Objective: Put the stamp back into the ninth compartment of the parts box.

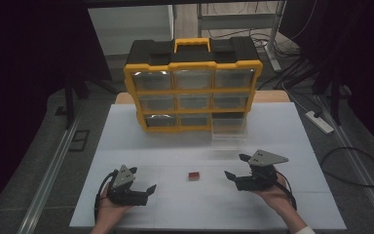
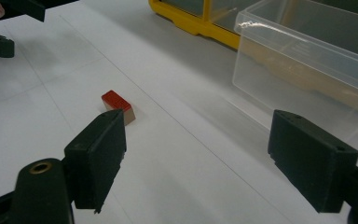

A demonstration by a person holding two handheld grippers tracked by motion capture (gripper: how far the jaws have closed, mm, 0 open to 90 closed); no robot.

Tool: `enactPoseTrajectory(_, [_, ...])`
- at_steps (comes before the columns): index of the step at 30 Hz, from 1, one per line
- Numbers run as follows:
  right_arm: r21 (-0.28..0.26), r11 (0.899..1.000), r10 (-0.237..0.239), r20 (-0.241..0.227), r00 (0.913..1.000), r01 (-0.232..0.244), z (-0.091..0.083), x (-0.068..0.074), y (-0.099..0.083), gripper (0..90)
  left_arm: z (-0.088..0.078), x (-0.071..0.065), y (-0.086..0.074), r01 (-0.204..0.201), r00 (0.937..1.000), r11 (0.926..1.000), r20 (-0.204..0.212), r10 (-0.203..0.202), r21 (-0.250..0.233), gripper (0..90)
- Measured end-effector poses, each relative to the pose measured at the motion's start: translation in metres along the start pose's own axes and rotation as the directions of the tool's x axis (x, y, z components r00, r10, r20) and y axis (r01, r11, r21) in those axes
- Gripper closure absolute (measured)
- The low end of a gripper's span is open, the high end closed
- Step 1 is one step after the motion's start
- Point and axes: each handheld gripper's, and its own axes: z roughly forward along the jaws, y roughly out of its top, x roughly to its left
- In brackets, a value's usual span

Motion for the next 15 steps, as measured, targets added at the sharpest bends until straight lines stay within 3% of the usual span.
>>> enactPoseTrajectory(15, [0.016,1.0,-0.027,-0.033,0.9991,0.027,0.017,0.008,0.009,19.6,0.0,0.0,0.0,-0.005,1.0,1.0,0.002,0.005,0.001,5.8])
